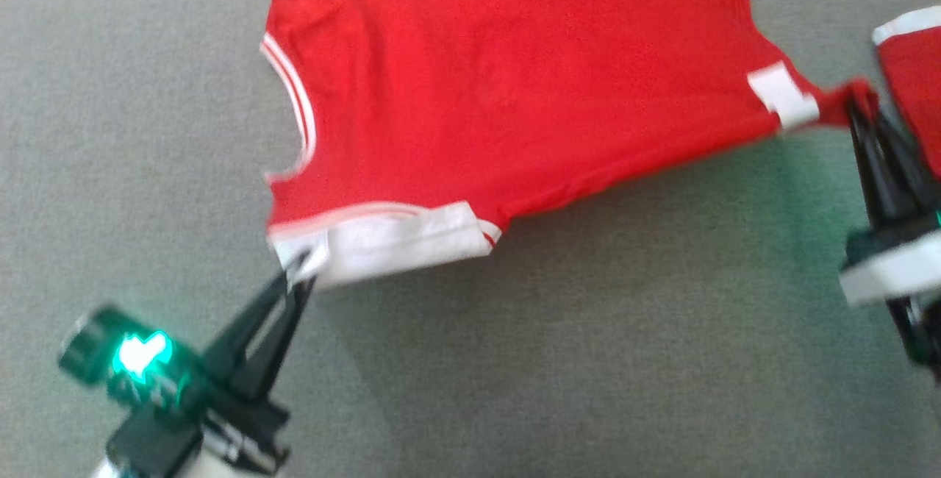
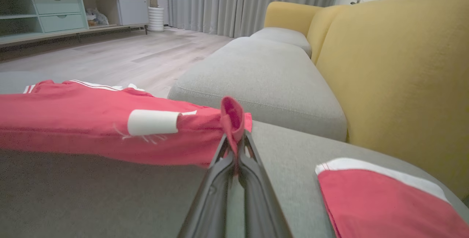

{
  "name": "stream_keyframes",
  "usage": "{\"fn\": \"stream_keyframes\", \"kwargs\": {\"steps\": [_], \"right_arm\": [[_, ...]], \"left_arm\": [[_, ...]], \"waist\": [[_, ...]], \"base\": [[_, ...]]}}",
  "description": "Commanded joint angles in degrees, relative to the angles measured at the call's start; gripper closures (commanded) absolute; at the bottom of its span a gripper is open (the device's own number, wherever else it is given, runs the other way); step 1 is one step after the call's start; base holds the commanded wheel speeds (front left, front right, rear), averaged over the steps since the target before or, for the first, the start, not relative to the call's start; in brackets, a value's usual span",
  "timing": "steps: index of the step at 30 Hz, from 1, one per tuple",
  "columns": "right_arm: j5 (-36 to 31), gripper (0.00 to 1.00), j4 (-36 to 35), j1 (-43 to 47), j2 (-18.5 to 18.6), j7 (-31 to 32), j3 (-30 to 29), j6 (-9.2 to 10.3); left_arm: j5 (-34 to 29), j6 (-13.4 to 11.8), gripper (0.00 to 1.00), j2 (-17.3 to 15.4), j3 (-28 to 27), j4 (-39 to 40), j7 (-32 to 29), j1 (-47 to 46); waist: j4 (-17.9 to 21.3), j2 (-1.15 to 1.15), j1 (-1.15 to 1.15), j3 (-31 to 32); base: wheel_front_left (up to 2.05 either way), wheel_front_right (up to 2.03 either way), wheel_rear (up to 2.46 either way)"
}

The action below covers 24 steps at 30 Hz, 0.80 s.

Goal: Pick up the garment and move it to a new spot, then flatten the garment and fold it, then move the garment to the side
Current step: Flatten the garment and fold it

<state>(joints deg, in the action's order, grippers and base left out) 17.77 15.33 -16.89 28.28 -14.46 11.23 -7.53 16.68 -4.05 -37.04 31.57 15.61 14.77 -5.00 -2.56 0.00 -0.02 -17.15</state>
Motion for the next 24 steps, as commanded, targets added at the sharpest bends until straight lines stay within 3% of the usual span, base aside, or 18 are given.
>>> {"fn": "stream_keyframes", "kwargs": {"steps": [1,5,10,17,24], "right_arm": [[0.1,1.00,-3.2,2.6,1.7,-0.5,-0.9,0.04],[0.1,1.00,-5.6,7.6,1.5,-0.5,-2.2,0.04],[1.0,1.00,-5.6,8.7,1.2,-0.5,-1.9,0.04],[1.6,1.00,-0.2,1.7,0.5,-0.5,1.1,0.04],[1.9,1.00,7.1,-7.7,0.8,-0.5,5.1,0.04]], "left_arm": [[0.4,-0.3,1.00,-1.2,-3.4,2.4,0.2,0.8],[0.7,0.3,1.00,-0.3,-4.6,3.9,0.2,4.5],[-0.5,2.8,1.00,-0.4,-7.8,3.2,0.2,3.5],[-1.6,8.1,1.00,-0.3,-10.1,-4.4,0.2,-8.0],[-2.0,10.8,1.00,0.3,-7.5,-15.6,0.2,-21.6]], "waist": [[0.3,0.00,0.02,0.4],[0.5,0.00,0.02,0.3],[0.8,0.00,0.02,-1.1],[0.8,0.00,0.02,-4.0],[1.0,0.00,0.02,-6.8]], "base": [[0.00,0.00,0.00],[0.00,0.00,0.00],[0.00,0.00,0.00],[0.00,0.00,0.00],[0.00,0.00,0.00]]}}
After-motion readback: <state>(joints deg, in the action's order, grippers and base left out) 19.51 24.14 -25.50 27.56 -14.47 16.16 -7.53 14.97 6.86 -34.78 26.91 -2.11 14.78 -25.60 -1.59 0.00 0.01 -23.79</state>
